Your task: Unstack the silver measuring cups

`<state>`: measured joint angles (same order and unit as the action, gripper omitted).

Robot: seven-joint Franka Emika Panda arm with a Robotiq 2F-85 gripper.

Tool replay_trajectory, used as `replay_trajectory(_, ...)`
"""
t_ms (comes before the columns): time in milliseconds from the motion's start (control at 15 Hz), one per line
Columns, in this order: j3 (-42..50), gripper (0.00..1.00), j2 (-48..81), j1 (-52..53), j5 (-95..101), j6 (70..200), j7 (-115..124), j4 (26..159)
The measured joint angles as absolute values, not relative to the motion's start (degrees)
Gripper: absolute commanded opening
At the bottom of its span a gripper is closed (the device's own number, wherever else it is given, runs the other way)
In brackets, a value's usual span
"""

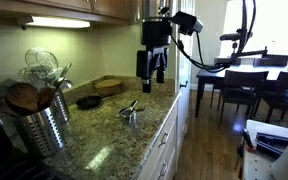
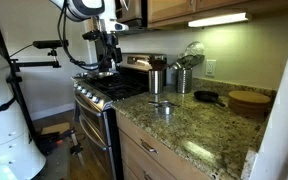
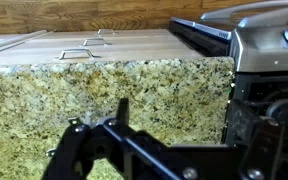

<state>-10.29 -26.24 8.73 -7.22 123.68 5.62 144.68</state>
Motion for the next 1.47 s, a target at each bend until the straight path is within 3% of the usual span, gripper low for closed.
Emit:
replay_trajectory(867, -10.3, 1.0, -25.54, 8.57, -6.19, 124.03, 5.98, 144.67)
replay_trajectory(1467, -12.97, 1.0, -19.04, 0.59, 13.22, 136.94, 23.71, 144.67)
